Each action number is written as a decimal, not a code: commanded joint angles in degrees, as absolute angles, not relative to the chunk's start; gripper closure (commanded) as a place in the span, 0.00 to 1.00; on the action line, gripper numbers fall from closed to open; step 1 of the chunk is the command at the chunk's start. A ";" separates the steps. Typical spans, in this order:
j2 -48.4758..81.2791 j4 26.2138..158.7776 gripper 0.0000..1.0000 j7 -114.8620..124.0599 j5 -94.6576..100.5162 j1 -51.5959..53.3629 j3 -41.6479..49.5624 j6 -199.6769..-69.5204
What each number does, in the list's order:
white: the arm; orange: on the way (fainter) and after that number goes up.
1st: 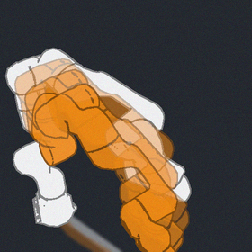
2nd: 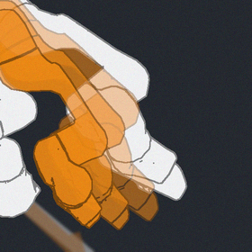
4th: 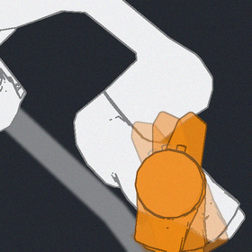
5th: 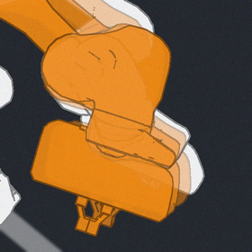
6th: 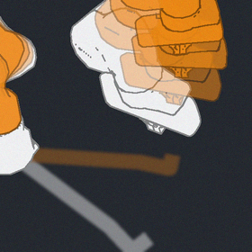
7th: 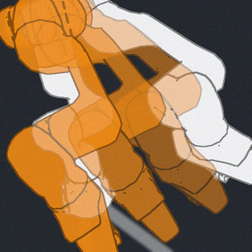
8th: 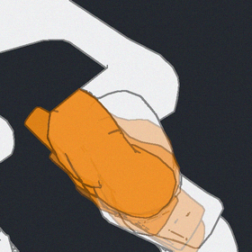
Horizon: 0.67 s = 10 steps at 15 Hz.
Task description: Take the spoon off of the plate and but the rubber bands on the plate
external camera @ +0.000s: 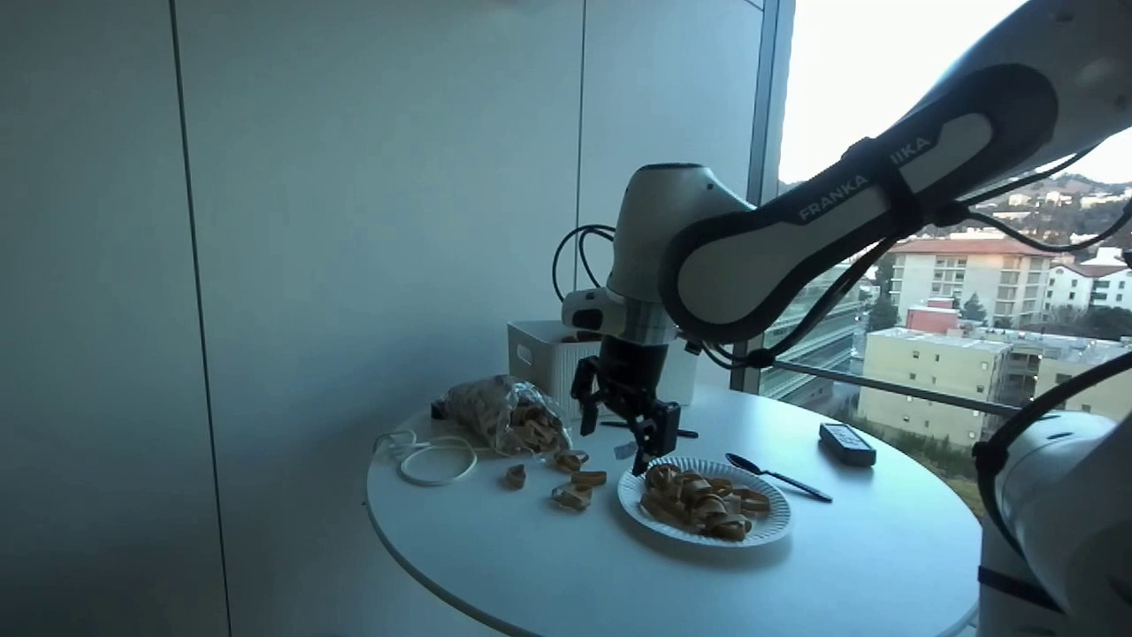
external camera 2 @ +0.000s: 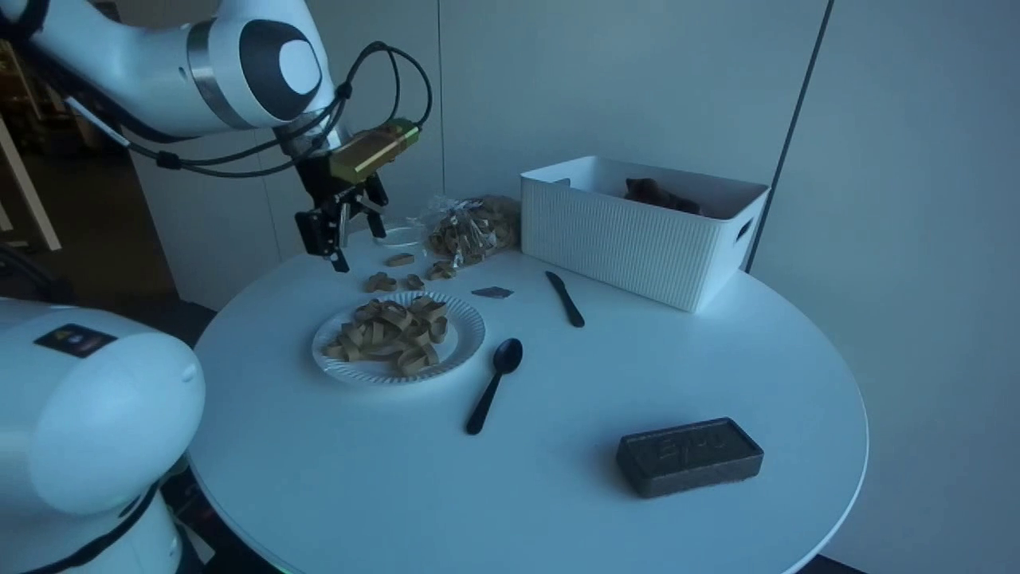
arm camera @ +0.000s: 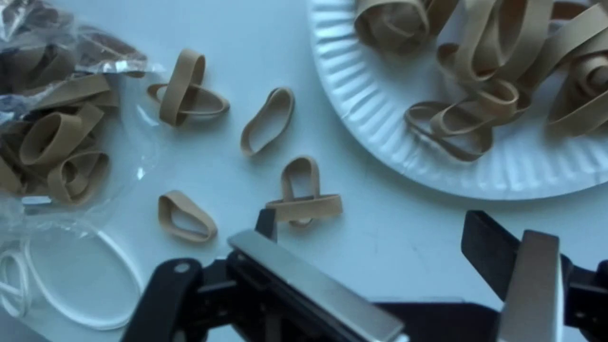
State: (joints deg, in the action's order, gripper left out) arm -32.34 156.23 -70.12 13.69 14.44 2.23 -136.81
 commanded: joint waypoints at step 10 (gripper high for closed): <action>-10.23 140.82 0.00 -48.41 6.29 9.21 -0.58 -141.86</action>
